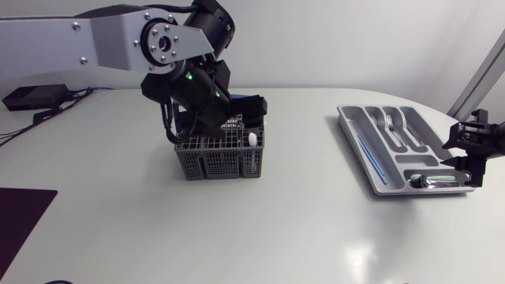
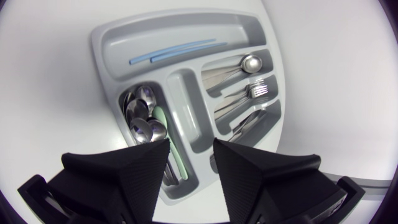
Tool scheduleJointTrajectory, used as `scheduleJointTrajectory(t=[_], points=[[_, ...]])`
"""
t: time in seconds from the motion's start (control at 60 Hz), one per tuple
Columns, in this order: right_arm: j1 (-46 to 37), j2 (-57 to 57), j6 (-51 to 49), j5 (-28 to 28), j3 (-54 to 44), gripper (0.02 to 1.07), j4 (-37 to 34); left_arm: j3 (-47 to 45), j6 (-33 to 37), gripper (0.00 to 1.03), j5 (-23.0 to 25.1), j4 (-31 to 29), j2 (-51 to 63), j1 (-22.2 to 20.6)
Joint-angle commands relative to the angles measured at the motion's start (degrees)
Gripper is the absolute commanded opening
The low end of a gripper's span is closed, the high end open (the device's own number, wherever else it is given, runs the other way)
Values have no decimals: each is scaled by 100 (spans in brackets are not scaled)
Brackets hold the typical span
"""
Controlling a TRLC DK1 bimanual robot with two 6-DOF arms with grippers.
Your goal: Unload the cutlery basket into the drawer organizer.
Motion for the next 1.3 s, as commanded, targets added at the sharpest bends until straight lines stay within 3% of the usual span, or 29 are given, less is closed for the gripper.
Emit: scheduleJointTrajectory(t=[0.0,0.383,0.767,1.283], points=[[114,-202,442,-163,-281,69,-217,-38,116,98,-20,35,64,-39],[922,-1538,2191,-980,-1222,72,-340,32,222,98,32,167,170,-30],[1380,-2039,4177,-1552,-1450,72,-332,76,354,98,217,220,275,31],[2882,-2918,5689,-1569,-1986,72,-340,296,960,98,375,132,530,119]])
